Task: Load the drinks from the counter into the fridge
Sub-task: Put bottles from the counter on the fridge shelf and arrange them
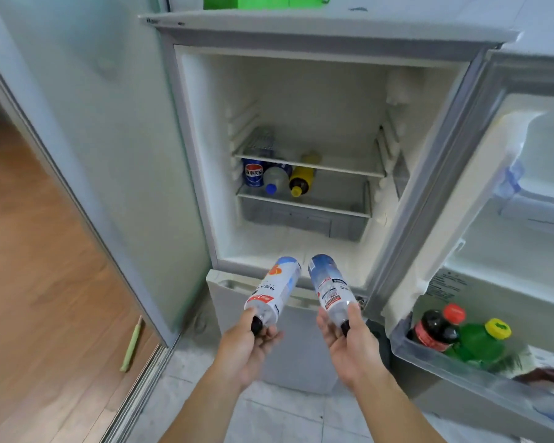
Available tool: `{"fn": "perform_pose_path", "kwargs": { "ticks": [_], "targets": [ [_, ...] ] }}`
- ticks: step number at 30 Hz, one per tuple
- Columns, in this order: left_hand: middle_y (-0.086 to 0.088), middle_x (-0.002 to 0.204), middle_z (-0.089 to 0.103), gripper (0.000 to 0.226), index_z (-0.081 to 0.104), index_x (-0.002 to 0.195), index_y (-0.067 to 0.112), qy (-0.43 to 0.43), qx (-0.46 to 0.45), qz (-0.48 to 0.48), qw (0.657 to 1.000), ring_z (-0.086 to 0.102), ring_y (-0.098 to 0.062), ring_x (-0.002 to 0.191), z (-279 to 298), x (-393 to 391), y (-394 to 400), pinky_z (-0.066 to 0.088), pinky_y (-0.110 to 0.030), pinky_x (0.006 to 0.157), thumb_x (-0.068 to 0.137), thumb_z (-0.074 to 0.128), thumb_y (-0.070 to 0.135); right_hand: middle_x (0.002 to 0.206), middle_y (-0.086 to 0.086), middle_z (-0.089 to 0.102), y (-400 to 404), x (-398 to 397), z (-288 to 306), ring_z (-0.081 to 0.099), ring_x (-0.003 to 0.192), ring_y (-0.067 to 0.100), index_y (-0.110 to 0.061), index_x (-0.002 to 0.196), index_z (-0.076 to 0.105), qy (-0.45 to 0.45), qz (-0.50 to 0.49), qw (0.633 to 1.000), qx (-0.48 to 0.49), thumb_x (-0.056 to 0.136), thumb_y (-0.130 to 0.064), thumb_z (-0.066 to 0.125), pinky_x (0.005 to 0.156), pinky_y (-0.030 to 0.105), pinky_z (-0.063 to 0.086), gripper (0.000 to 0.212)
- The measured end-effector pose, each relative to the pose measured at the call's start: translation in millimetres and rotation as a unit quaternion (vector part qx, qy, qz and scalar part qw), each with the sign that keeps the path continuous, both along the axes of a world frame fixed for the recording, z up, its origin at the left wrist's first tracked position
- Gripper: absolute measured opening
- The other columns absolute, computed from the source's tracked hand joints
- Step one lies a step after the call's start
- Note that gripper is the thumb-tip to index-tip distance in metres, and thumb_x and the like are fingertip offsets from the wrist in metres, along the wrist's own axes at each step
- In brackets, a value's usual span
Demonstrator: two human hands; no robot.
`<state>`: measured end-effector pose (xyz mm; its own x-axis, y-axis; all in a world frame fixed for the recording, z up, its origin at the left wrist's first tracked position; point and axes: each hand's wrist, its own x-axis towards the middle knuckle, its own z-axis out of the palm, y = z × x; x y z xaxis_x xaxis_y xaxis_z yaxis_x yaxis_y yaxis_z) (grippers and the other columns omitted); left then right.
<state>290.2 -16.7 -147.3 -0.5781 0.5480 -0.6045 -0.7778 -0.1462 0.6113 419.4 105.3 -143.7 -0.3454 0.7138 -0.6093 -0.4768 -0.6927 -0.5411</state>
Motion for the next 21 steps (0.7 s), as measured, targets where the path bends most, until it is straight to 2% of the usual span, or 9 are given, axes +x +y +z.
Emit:
{"fn": "perform_pose_path", "kwargs": {
  "ticks": [3,10,13,18,21],
  "targets": [
    [-0.01,0.06,0.053,0.025,0.059,0.097,-0.007,0.017,0.021,-0.01,1.0,0.051,-0.015,0.046,18,-15,34,0.061,-0.037,0.055,0.1,0.054,0.018,0.099,0.017,0.066,28,-15,8,0.071,0.062,0.02,-0.001,0.121,0.054,-0.047,-0.001,0.998,0.045,0.1,-0.032,0.057,0.062,0.035,0.058,0.037],
    [-0.01,0.054,0.054,0.026,0.056,0.094,-0.006,0.026,0.041,-0.034,0.998,0.053,-0.015,0.043,47,-45,124,0.061,-0.04,0.055,0.098,0.058,0.019,0.091,0.009,0.061,88,-44,23,0.059,0.049,0.011,-0.008,0.115,0.059,-0.07,-0.033,0.994,0.075,0.096,-0.041,0.06,0.049,0.025,0.052,0.039],
    [-0.01,0.054,0.055,0.03,0.055,0.095,-0.008,0.033,0.046,-0.051,0.997,0.054,-0.015,0.043,51,-58,157,0.061,-0.04,0.055,0.099,0.058,0.022,0.091,0.005,0.06,108,-60,27,0.058,0.049,0.009,-0.014,0.113,0.059,-0.082,-0.043,0.992,0.086,0.097,-0.045,0.059,0.047,0.024,0.051,0.036],
    [-0.014,0.071,0.055,0.036,0.056,0.103,-0.008,0.055,0.034,-0.071,0.995,0.058,-0.019,0.055,52,-88,206,0.062,-0.041,0.061,0.1,0.057,0.028,0.088,0.003,0.06,146,-89,31,0.055,0.05,0.009,-0.017,0.115,0.061,-0.124,-0.05,0.986,0.105,0.097,-0.041,0.058,0.048,0.024,0.05,0.03],
    [-0.016,0.074,0.057,0.034,0.056,0.109,-0.007,0.058,0.03,-0.097,0.993,0.062,-0.022,0.058,52,-103,228,0.063,-0.043,0.066,0.101,0.055,0.027,0.099,0.008,0.063,163,-106,31,0.056,0.058,0.012,-0.02,0.119,0.06,-0.133,-0.044,0.982,0.127,0.097,-0.038,0.059,0.053,0.026,0.052,0.029]
  ]
}}
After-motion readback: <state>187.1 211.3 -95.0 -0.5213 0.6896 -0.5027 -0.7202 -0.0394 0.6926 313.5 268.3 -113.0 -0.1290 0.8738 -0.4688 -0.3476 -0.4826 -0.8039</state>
